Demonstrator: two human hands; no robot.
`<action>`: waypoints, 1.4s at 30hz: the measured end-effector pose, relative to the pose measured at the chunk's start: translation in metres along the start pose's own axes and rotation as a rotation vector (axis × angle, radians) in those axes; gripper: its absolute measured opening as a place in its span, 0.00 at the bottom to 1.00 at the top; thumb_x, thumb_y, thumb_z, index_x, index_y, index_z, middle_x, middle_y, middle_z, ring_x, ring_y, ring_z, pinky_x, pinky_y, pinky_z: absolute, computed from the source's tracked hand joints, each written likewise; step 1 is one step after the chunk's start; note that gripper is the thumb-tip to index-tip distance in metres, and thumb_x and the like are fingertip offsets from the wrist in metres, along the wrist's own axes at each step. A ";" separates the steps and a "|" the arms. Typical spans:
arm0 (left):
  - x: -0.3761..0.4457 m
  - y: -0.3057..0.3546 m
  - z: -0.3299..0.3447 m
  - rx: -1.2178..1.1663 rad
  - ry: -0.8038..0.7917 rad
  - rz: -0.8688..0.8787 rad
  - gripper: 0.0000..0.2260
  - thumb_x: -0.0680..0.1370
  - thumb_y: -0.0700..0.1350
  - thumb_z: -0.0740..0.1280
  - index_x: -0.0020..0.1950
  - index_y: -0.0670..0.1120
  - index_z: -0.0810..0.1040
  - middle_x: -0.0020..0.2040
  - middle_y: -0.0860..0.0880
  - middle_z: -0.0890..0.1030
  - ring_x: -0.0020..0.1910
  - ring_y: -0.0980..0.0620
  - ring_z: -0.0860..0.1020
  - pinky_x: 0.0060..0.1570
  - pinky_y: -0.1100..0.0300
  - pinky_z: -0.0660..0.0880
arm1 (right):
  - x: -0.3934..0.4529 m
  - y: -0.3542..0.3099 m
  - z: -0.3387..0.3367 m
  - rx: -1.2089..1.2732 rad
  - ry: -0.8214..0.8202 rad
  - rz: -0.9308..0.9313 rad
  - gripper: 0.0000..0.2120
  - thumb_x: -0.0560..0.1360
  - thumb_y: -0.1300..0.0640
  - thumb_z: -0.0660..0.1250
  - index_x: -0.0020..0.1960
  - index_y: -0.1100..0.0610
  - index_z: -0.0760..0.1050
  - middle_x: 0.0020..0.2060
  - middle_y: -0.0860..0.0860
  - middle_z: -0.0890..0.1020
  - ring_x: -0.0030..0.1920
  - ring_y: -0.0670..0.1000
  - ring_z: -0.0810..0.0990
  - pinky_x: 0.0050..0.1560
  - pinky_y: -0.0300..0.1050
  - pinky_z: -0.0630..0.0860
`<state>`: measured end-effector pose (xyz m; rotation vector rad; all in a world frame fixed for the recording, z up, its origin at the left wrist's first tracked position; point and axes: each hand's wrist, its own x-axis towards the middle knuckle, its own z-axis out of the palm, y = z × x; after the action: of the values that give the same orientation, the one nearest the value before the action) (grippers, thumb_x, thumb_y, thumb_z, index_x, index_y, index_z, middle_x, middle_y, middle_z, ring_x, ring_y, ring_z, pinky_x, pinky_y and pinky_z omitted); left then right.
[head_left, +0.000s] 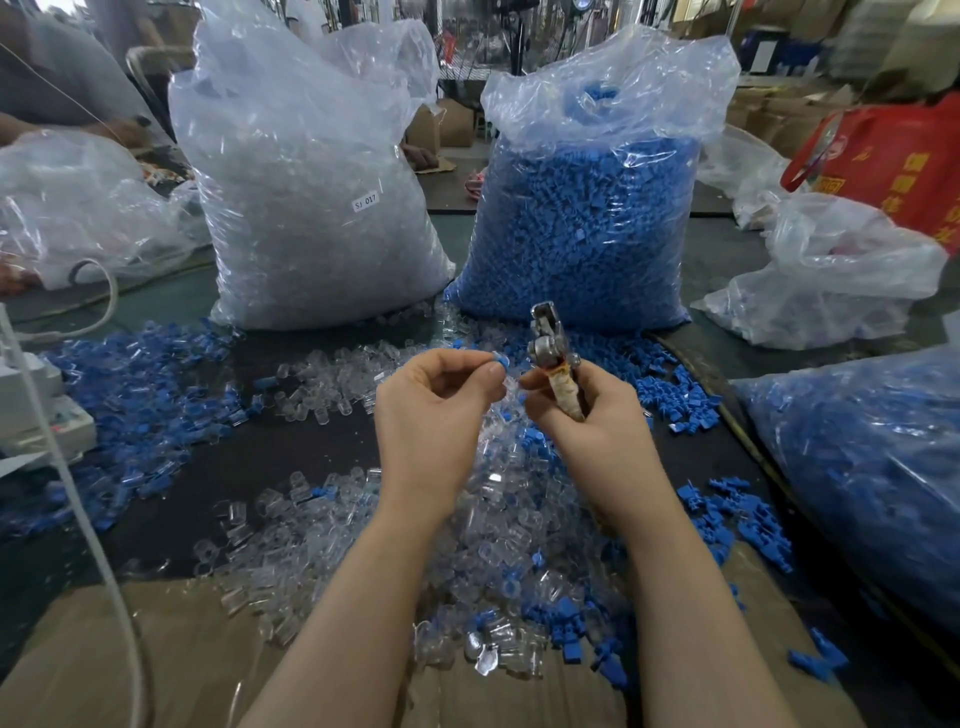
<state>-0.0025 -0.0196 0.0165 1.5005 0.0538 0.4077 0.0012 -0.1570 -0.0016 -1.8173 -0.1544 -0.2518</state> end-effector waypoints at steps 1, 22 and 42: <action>0.001 0.001 -0.001 -0.021 -0.005 -0.006 0.06 0.74 0.35 0.73 0.42 0.45 0.83 0.37 0.49 0.85 0.38 0.52 0.85 0.41 0.65 0.79 | 0.000 0.001 -0.003 -0.028 -0.025 0.014 0.07 0.75 0.59 0.70 0.46 0.47 0.80 0.40 0.45 0.84 0.42 0.51 0.82 0.45 0.53 0.79; 0.003 0.004 -0.009 -0.109 -0.130 0.066 0.06 0.74 0.33 0.71 0.43 0.43 0.82 0.36 0.51 0.85 0.36 0.57 0.83 0.39 0.68 0.77 | -0.002 0.000 -0.006 -0.250 -0.174 -0.022 0.12 0.71 0.66 0.65 0.45 0.50 0.78 0.32 0.36 0.78 0.30 0.41 0.72 0.34 0.41 0.66; 0.043 -0.019 -0.117 0.934 0.234 -0.198 0.03 0.76 0.45 0.72 0.43 0.53 0.83 0.37 0.54 0.79 0.37 0.54 0.77 0.37 0.56 0.73 | -0.001 0.008 -0.008 -0.463 0.045 0.000 0.01 0.72 0.55 0.67 0.43 0.52 0.76 0.31 0.48 0.78 0.33 0.51 0.76 0.37 0.53 0.74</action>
<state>0.0083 0.1049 -0.0029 2.3254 0.6461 0.4160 0.0016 -0.1664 -0.0070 -2.2688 -0.0671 -0.3491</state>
